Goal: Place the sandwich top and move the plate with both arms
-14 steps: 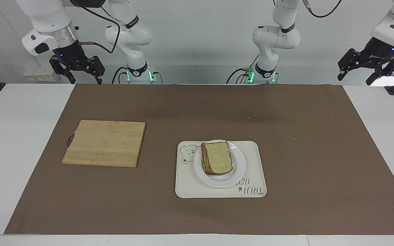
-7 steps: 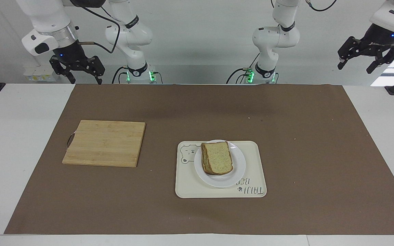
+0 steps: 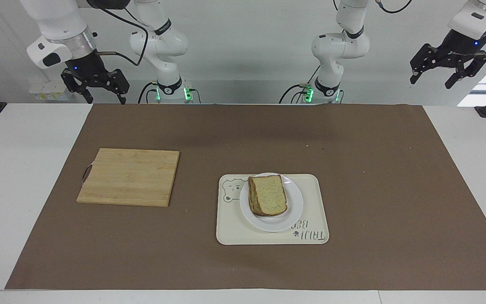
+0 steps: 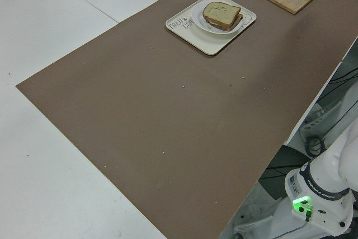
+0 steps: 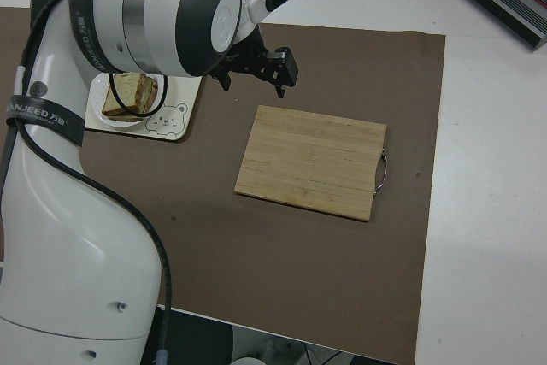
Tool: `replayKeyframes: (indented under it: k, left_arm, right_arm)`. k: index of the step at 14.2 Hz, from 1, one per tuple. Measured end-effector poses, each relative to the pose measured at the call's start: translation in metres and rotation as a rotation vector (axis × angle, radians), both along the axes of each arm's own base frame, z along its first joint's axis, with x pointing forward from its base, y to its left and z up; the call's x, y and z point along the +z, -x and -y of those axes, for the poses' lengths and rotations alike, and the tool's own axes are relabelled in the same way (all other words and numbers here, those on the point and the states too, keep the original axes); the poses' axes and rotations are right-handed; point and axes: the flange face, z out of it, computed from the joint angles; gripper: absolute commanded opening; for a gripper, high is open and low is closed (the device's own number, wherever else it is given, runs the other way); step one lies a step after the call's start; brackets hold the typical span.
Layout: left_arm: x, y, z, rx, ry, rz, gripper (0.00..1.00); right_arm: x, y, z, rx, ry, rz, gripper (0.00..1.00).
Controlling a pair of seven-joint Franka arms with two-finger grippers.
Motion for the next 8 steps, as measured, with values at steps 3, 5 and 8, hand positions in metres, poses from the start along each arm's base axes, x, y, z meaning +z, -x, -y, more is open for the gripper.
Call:
replayKeyframes:
  k: [3,5,8]
  left_arm:
    - [-0.0008,0.0014,-0.0009,0.006,0.0,-0.011,1.0]
    - [-0.0015,0.0024,-0.0012,0.009,0.0,-0.02,1.0]
    - [-0.0009,0.0035,-0.0009,0.022,0.0,-0.023,1.0]
  right_arm:
    - [0.0,0.0,0.0,0.0,0.0,0.0,1.0]
    - [0.0,0.0,0.0,0.0,0.0,0.0,1.0]
    - [0.0,0.0,0.0,0.0,0.0,0.0,1.0]
